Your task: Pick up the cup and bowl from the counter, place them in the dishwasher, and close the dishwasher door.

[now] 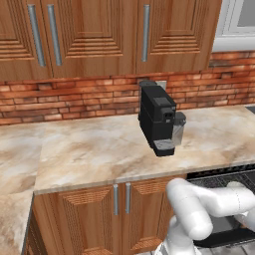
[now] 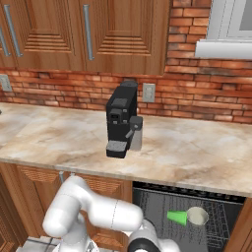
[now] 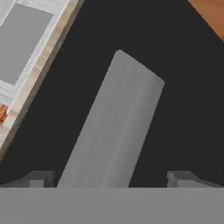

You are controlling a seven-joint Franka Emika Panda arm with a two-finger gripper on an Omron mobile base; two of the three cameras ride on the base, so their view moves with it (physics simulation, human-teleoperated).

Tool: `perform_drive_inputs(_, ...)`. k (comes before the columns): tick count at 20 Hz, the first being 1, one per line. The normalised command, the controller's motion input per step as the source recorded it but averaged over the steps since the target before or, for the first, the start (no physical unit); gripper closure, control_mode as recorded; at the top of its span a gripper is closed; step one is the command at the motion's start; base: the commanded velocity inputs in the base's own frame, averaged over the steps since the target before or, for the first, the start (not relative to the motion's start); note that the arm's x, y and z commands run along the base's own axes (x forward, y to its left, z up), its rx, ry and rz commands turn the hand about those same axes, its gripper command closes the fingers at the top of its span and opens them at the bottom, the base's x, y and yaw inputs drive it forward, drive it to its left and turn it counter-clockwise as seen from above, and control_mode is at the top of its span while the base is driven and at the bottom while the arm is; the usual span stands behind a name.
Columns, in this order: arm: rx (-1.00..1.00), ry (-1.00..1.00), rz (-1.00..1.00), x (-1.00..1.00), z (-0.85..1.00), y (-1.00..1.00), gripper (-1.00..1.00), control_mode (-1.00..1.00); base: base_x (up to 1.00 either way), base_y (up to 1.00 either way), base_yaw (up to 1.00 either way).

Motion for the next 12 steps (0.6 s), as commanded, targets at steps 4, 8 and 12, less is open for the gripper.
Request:
perform_drive_inputs(4, 0.55, -0.09, 0.14, 0.76, 0.00, -0.61, -1.00, -1.00, 0.00, 0.00, 0.00)
perform_drive_inputs(8, 0.47, -0.08, 0.13, 0.96, 0.00, -0.58, -1.00, -1.00, 0.00, 0.00, 0.00)
perform_drive_inputs(12, 0.35, -0.08, 0.09, 0.99, 0.00, -0.46, -1.00, -1.00, 0.00, 0.00, 0.00)
